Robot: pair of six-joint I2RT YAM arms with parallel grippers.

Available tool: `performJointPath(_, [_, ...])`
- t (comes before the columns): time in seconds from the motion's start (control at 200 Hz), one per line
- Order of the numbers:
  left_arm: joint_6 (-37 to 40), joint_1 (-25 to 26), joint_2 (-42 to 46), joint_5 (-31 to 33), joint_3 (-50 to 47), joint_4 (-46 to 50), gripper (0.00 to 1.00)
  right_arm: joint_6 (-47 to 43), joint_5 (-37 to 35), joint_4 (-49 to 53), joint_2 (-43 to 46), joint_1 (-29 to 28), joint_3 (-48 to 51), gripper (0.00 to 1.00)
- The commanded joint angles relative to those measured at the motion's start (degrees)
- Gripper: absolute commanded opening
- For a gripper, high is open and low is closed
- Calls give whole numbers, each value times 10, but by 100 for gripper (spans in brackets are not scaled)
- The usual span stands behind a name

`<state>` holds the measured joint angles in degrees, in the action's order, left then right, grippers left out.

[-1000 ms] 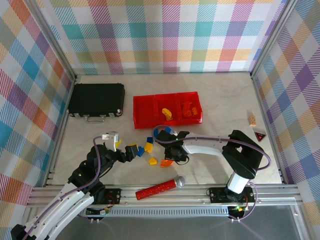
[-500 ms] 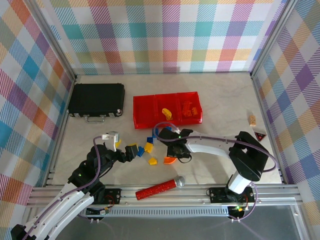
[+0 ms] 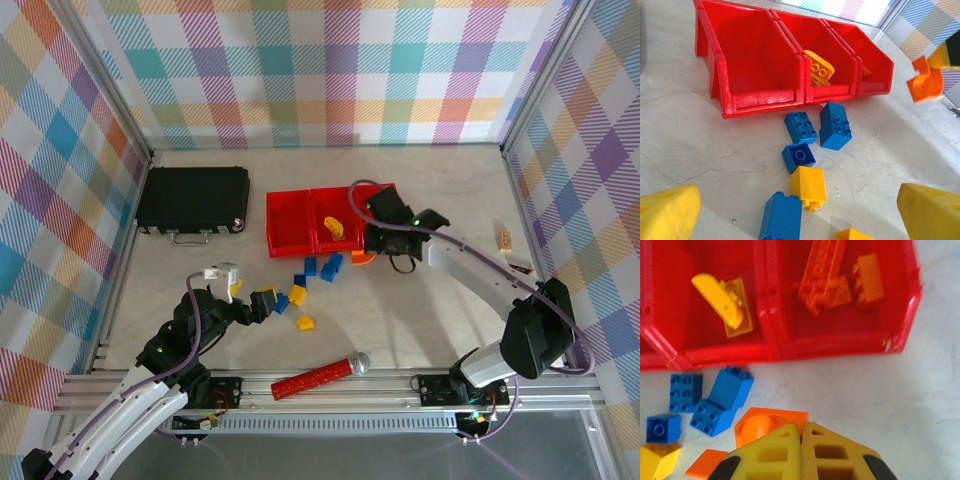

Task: Sort the legos into containers by color
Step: Place the lego in the container.

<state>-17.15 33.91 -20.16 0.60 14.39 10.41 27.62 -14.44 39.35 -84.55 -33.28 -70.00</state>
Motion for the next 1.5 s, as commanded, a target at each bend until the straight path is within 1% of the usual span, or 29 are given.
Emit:
performJointPath(0.0, [-6, 7, -1, 5, 1, -3, 100, -143, 61, -19, -47, 47, -49, 0])
performJointPath(0.09, [-6, 7, -3, 5, 2, -1, 100, -204, 70, -4, -104, 74, -106, 0])
performJointPath(0.205, [-6, 7, -6, 9, 3, -1, 100, -272, 75, 21, -174, 91, -182, 0])
performJointPath(0.33, [-8, 7, -11, 13, 4, -2, 100, -319, 43, 44, -237, 103, -252, 0])
performJointPath(0.4, [-8, 7, -15, 14, 5, -3, 100, -328, 36, 50, -264, 113, -284, 0])
performJointPath(0.42, [-8, 7, -17, 14, 5, -3, 100, -347, 35, 54, -270, 116, -292, 0])
performJointPath(0.675, [-8, 7, -33, 19, 7, -8, 100, -391, 1, 80, -360, 125, -384, 0])
performJointPath(0.915, [-15, 7, -55, 21, 22, 5, 100, -403, 0, 75, -406, 125, -411, 0])
performJointPath(1.015, [-28, 8, -71, 25, 32, 23, 100, -399, 2, 72, -406, 125, -412, 9])
performJointPath(1.045, [-33, 8, -77, 28, 36, 28, 100, -397, 4, 72, -404, 125, -413, 13])
performJointPath(1.09, [-39, 9, -83, 35, 38, 35, 100, -392, 0, 72, -404, 125, -414, 23])
performJointPath(1.155, [-50, 12, -91, 44, 44, 46, 100, -383, 0, 76, -401, 126, -420, 33])
performJointPath(1.205, [-58, 15, -95, 51, 51, 50, 100, -372, 0, 80, -395, 125, -422, 45])
performJointPath(1.215, [-60, 15, -96, 51, 53, 65, 100, -371, 1, 80, -394, 126, -422, 47])
performJointPath(1.255, [-67, 19, -99, 58, 60, 81, 100, -362, 3, 83, -387, 125, -422, 53])
performJointPath(1.33, [-80, 27, -104, 61, 73, 100, 100, -342, 9, 89, -369, 125, -421, 59])
performJointPath(1.365, [-84, 32, -106, 63, 79, 109, 100, -337, 13, 94, -361, 125, -420, 60])
performJointPath(1.38, [-86, 34, -108, 65, 83, 112, 100, -317, 15, 97, -356, 125, -420, 60])
performJointPath(1.495, [-95, 57, -129, 90, 111, 146, 100, -262, 50, 102, -300, 125, -389, 62])
